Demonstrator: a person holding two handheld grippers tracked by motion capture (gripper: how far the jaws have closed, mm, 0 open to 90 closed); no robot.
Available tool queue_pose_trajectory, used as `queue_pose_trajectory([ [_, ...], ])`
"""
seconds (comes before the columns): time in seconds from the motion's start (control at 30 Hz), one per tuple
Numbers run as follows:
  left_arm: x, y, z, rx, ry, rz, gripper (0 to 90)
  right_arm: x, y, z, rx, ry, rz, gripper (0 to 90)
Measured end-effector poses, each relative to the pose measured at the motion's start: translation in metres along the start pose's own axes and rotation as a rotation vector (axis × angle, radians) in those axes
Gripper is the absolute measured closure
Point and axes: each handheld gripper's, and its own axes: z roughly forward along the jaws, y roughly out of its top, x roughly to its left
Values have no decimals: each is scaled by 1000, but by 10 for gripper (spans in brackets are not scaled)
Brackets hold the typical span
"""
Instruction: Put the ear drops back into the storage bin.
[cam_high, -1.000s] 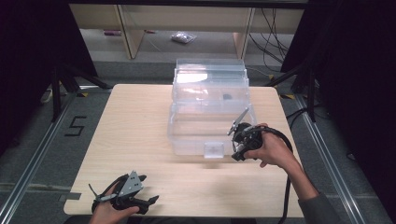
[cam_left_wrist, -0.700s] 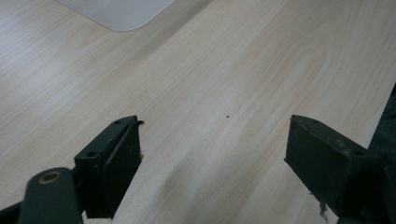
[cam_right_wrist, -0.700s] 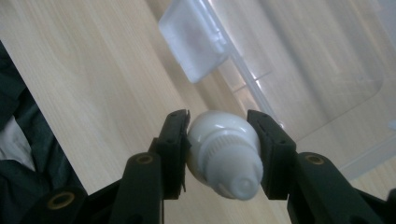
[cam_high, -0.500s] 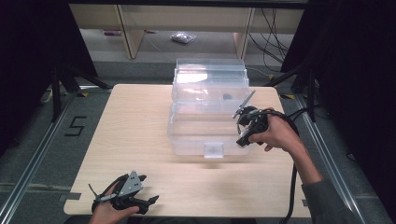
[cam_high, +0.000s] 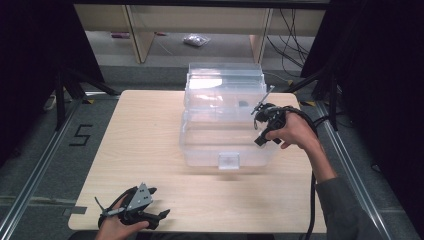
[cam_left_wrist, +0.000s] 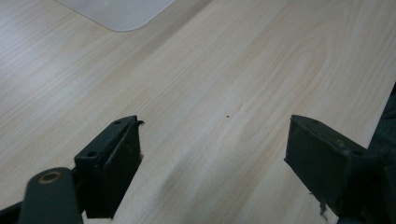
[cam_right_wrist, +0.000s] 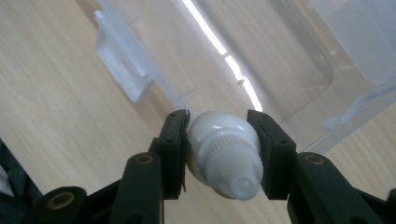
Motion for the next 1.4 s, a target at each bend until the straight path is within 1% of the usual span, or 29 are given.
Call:
queue_pose_trajectory([
  [0.03, 0, 0, 0, -1, -3, 1, 178, -2, 1, 1, -5, 2, 6, 601],
  [0.07, 1, 0, 0, 4, 4, 10, 178, -4, 1, 2, -2, 4, 16, 601],
  [0.17, 0, 0, 0, 4, 2, 4, 177, -8, 3, 5, -2, -3, 27, 601],
  [0.2, 0, 0, 0, -3, -3, 1, 178, -12, 4, 9, 5, -8, 40, 601],
  [0.23, 1, 0, 0, 4, 5, 11, 177, -15, 5, 11, 3, -7, 35, 601],
  [0.37, 1, 0, 0, 3, 9, 13, 177, -20, 7, 17, 13, -14, 57, 601],
  [0.4, 1, 0, 0, 1, 9, 13, 178, -23, 9, 22, 27, -23, 66, 601],
  [0.47, 1, 0, 0, 1, 9, 13, 177, -27, 10, 27, 26, -21, 56, 601],
  [0.5, 1, 0, 0, 1, 9, 14, 178, -28, 10, 29, 40, -19, 77, 601],
  [0.57, 0, 0, 0, -2, 8, 11, 178, -29, 11, 32, 43, -25, 75, 601],
  [0.6, 1, 0, 0, -2, 8, 11, 177, -31, 13, 37, 57, -25, 90, 601],
  [0.63, 1, 0, 0, -2, 8, 11, 178, -32, 13, 39, 57, -31, 86, 601],
  [0.67, 1, 0, -1, -2, 7, 12, 178, -32, 14, 42, 61, -28, 100, 601],
  [0.77, 1, 0, -1, -1, 7, 12, 177, -34, 14, 48, 66, -20, 96, 601],
  [0.8, 1, 0, -1, -2, 8, 11, 178, -35, 14, 56, 81, -14, 122, 600],
  [0.83, 1, 0, -1, -2, 8, 11, 178, -37, 13, 59, 84, -17, 107, 601],
  [0.87, 1, 0, -1, -1, 7, 12, 178, -36, 14, 61, 100, -15, 124, 600],
  [0.93, 1, 0, 0, 1, 9, 13, 177, -36, 14, 65, 111, -8, 151, 601],
  [1.03, 1, 0, 0, 0, 8, 11, 178, -39, 13, 69, 109, -14, 135, 601],
  [1.07, 1, 0, -1, -1, 7, 12, 178, -40, 13, 75, 112, -2, 149, 601],
  [1.1, 1, 0, -1, -1, 7, 11, 178, -40, 13, 77, 123, -15, 157, 601],
  [1.13, 1, 0, 0, -1, 7, 11, 178, -39, 13, 78, 127, -2, 172, 601],
  [1.17, 1, 0, 0, 0, 7, 10, 178, -41, 13, 80, 125, -5, 155, 601],
  [1.2, 1, 0, 0, 3, 8, 14, 178, -40, 13, 81, 136, -3, 169, 600],
  [1.27, 1, 0, 0, 3, 4, 14, 178, -41, 13, 85, 141, -11, 164, 601],
  [1.3, 0, 0, 0, 2, -6, -1, 178, -40, 13, 85, 142, -2, 179, 600],
  [1.33, 0, 0, 0, 2, -7, 6, 178, -41, 13, 87, 150, 9, 171, 601],
  [1.37, 0, 0, 0, 2, -7, 6, 177, -43, 12, 90, 133, 5, 140, 600],
  [1.4, 0, -1, 0, 1, 7, 10, 178, -41, 12, 92, 154, 1, 186, 600],
])
